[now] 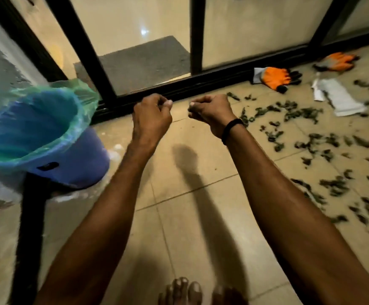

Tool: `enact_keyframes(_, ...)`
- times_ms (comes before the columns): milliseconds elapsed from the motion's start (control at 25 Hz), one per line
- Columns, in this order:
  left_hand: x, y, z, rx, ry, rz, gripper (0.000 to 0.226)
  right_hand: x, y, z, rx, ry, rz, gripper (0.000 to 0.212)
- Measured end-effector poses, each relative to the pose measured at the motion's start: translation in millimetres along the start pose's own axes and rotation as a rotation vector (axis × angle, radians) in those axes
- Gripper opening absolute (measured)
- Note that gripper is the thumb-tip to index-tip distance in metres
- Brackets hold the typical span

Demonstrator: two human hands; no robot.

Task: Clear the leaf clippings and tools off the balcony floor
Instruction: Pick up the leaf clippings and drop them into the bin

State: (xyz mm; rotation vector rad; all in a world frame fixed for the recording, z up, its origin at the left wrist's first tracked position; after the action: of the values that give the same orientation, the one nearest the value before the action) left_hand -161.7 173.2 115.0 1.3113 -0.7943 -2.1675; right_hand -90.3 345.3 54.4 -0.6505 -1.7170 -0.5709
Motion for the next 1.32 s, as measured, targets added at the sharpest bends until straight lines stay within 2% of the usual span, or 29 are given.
enact_keyframes(200,-53,-150,-102,0.414,-0.092,-0.051,0.029,-93,210,-28,-0.459,-0.176,-0.255,0.009)
enact_keyframes(400,-107,-232,-200,0.676,-0.184,-0.065,0.033,-168,346,-112,-0.717,-0.389,-0.629,0.015)
enact_keyframes(480,-127,-252,-233,0.757,-0.212,-0.053,0.036,-191,383,-148,-0.771,-0.508,-0.681,0.016)
enact_keyframes(560,-143,-268,-260,0.821,-0.268,-0.020,0.038,-217,402,-182,-0.749,-0.643,-0.643,0.027)
enact_keyframes(640,-151,-281,-281,0.868,-0.325,0.042,0.036,-230,400,-201,-0.612,-0.698,-0.794,0.036)
enact_keyframes(680,-152,-287,-288,0.888,-0.342,0.074,0.033,-236,397,-205,-0.563,-0.691,-0.859,0.040)
enact_keyframes(760,-149,-297,-297,0.928,-0.362,0.140,0.028,-241,390,-205,-0.564,-0.597,-0.833,0.044)
enact_keyframes(880,-148,-302,-299,0.967,-0.363,0.145,0.028,-233,382,-193,-0.622,-0.397,-0.781,0.038)
enact_keyframes(1000,-158,-295,-294,0.878,-0.361,-0.017,0.051,-227,376,-181,-0.650,-0.301,-0.790,0.018)
enact_keyframes(1080,-168,-292,-296,0.819,-0.386,-0.075,0.069,-222,388,-182,-0.809,-0.295,-0.724,0.007)
enact_keyframes(1120,-174,-294,-299,0.813,-0.408,-0.076,0.076,-219,398,-185,-0.907,-0.305,-0.686,0.009)
enact_keyframes(1200,-184,-303,-307,0.821,-0.473,-0.044,0.086,-216,413,-187,-0.991,-0.350,-0.665,0.026)
enact_keyframes(1280,-192,-315,-316,0.826,-0.574,0.038,0.089,-218,413,-176,-0.903,-0.391,-0.654,0.053)
enact_keyframes(1320,-194,-321,-320,0.823,-0.619,0.086,0.089,-218,411,-170,-0.848,-0.392,-0.682,0.058)
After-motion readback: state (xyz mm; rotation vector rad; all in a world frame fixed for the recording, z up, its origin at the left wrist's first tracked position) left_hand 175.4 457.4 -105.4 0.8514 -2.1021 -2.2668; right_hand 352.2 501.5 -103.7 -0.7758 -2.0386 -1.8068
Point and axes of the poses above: each hand's wrist, its own z-axis towards the middle knuckle, its own y-axis out of the back of the hand, x = y × z, the point moved 10 cm from there along z, towards the middle knuckle, and after that the axes turned 8 degrees about -x, right-handed, at the moved point
